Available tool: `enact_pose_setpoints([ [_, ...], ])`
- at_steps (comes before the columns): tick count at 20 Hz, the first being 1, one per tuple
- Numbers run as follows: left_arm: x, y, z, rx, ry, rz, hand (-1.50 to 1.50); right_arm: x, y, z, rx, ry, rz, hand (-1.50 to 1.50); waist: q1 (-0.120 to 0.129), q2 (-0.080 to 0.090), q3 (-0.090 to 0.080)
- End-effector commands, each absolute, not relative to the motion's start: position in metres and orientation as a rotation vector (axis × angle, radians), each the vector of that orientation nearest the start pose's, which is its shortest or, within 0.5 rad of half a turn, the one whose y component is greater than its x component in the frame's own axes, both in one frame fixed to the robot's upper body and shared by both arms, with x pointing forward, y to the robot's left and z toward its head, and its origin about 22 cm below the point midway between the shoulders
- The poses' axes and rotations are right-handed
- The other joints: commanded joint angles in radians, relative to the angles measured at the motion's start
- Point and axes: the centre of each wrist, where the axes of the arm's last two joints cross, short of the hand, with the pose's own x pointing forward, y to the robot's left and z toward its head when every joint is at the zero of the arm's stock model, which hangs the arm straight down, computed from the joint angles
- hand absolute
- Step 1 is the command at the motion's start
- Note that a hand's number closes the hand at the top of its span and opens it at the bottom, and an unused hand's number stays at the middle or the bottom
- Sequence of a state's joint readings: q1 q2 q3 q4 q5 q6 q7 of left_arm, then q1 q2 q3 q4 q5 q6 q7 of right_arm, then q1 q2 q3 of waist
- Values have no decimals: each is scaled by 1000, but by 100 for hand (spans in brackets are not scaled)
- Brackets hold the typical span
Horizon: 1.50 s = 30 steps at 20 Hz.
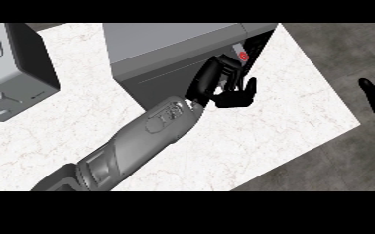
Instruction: Pick up the milk, place it into the microwave and close the microwave
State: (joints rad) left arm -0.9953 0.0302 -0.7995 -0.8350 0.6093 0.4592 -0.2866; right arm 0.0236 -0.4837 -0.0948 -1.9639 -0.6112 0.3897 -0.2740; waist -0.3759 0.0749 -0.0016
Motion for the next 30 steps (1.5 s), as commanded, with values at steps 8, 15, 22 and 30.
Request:
enact_pose_setpoints([
  [8,359,-18,95,-262,-1867,-452,150,223,-328,154,483,-2173,391,-150,-51,12,3],
  [15,357,-19,92,-244,-1875,-419,150,227,-334,166,456,-2178,421,-150,-59,19,4],
  [22,354,-20,91,-232,-1884,-406,150,232,-339,177,464,-2189,418,-150,-58,20,5],
  [30,352,-21,91,-239,-1895,-383,150,235,-343,182,488,-2186,414,-150,-70,26,6],
])
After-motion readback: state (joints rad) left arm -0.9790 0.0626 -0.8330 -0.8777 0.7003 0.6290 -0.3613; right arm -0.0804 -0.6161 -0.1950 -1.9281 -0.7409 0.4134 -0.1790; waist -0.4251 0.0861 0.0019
